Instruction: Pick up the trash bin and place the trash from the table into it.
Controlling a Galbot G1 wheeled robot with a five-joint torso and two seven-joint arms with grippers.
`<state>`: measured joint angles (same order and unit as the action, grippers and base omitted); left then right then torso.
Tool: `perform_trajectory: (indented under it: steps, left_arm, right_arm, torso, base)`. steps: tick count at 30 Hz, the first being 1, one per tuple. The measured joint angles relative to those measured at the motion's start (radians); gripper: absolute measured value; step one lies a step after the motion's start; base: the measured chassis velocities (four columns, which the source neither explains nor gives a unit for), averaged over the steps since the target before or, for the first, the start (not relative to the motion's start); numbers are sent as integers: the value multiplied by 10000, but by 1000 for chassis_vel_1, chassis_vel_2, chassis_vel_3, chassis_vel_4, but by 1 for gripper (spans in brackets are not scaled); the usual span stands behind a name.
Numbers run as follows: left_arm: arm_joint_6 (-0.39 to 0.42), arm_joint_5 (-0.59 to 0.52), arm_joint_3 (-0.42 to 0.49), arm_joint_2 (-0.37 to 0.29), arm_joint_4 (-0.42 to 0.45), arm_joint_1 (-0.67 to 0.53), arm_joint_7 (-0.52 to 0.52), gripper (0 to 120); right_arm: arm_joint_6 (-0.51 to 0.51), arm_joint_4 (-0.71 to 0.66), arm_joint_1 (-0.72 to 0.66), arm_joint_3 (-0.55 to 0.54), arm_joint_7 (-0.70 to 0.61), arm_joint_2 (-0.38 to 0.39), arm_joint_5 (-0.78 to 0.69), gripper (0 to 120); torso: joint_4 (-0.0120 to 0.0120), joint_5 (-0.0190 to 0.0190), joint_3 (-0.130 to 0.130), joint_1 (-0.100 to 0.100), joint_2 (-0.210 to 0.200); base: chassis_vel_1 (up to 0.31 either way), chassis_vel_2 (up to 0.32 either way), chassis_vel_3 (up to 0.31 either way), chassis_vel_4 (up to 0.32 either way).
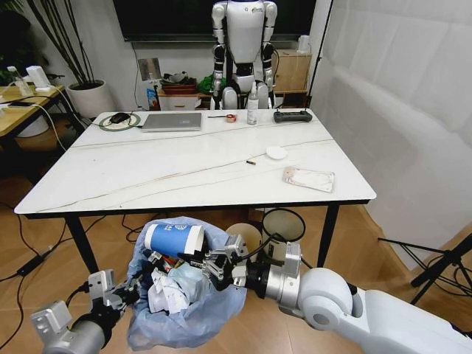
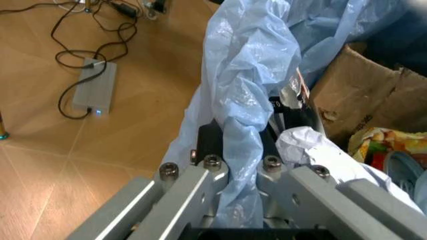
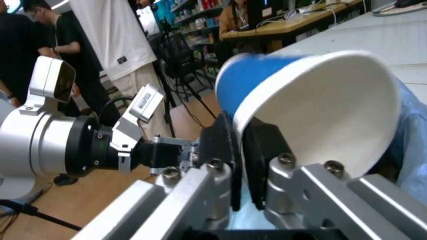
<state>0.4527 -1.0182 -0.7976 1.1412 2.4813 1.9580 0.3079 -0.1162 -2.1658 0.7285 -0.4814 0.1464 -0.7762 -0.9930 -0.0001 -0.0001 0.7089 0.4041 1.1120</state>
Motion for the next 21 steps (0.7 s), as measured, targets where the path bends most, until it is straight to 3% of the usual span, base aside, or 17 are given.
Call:
perform_trajectory:
  steps: [9,11,16,21]
  left_arm:
    - [1,-1,-34,21,13,2,5,0]
    - [1,-1,-34,24,14,3,4,0]
    - [-32,56,91,89,-280,35,13,0]
    - [-47,88,178,153,-379,-4,30,0]
  right_arm:
    - [127,9,76,223,-26,57,287,41]
    - [131,3,57,296,-73,52,282,44]
    - [123,-46,9,1076,-413,-112,58,68]
    - [119,-32,159,1839,-732,-151,-141,84]
  torso:
    - [0,1,0,0,0]
    - [0,0,0,0,0]
    - [1,0,0,0,0]
    - [1,1,0,0,0]
  base:
    - [0,0,0,0]
    - [0,0,0,0]
    - [0,0,0,0]
    - [0,0,0,0]
